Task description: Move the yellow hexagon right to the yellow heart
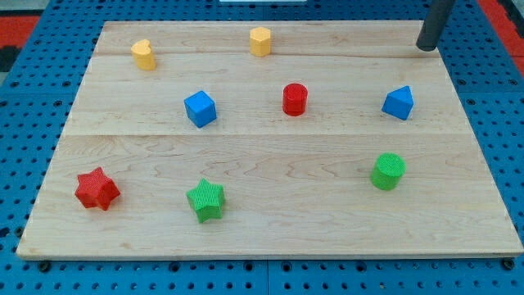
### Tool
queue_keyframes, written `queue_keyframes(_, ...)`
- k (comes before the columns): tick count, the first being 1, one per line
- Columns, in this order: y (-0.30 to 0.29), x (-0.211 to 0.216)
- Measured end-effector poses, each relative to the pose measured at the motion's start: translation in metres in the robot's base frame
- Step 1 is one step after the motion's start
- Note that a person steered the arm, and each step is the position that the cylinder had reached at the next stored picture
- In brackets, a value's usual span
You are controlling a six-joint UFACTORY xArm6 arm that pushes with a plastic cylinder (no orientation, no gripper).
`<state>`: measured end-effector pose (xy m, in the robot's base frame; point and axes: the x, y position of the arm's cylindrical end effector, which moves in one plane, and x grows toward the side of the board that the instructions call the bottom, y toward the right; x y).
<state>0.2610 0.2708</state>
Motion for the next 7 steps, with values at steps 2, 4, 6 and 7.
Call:
queue_keyframes(2, -0.002, -0.007)
queue_keyframes(4, -0.159, -0.038)
queue_keyframes(6, -0.261, 0.007)
queue_keyframes(7, -0.266, 0.013)
